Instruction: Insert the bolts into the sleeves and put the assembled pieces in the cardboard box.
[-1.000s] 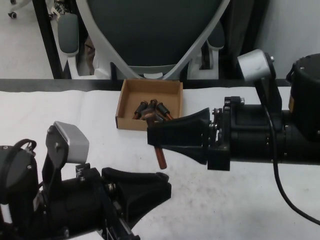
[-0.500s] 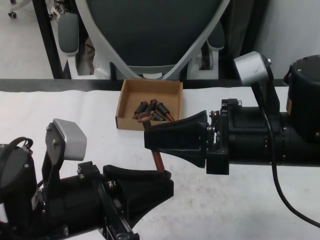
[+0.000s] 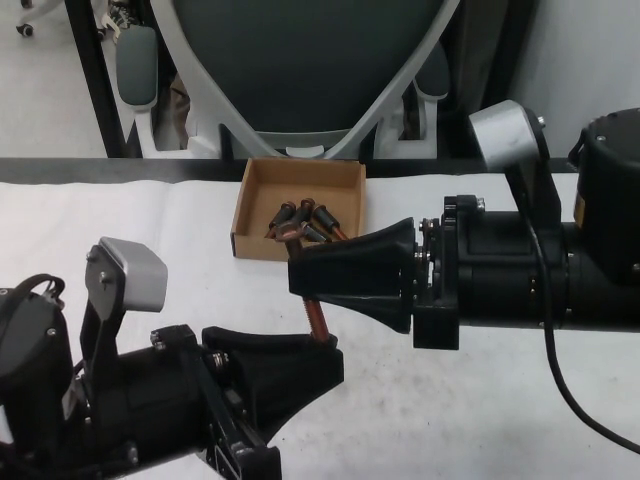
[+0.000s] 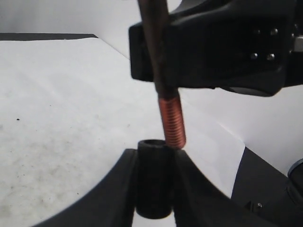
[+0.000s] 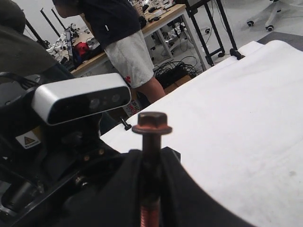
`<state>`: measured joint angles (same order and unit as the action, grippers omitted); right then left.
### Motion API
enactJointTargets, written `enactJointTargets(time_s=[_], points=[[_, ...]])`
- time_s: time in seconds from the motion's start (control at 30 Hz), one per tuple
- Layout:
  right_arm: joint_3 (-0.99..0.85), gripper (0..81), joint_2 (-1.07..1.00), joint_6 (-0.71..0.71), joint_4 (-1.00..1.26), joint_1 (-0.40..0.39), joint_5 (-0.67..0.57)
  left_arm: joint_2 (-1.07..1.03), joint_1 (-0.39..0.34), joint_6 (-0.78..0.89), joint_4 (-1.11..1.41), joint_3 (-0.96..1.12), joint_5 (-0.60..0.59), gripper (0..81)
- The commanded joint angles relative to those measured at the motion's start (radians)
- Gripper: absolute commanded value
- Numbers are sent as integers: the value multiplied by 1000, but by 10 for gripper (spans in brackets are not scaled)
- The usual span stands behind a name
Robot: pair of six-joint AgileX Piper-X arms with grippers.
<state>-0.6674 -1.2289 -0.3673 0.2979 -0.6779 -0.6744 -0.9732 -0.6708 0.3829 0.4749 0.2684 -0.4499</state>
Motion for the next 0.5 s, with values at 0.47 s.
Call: enactJointTargets(time_s=[0.47], points=[[-12,3,2,37,7,-3,-5,0,-1,-106,26,3,-47,8]])
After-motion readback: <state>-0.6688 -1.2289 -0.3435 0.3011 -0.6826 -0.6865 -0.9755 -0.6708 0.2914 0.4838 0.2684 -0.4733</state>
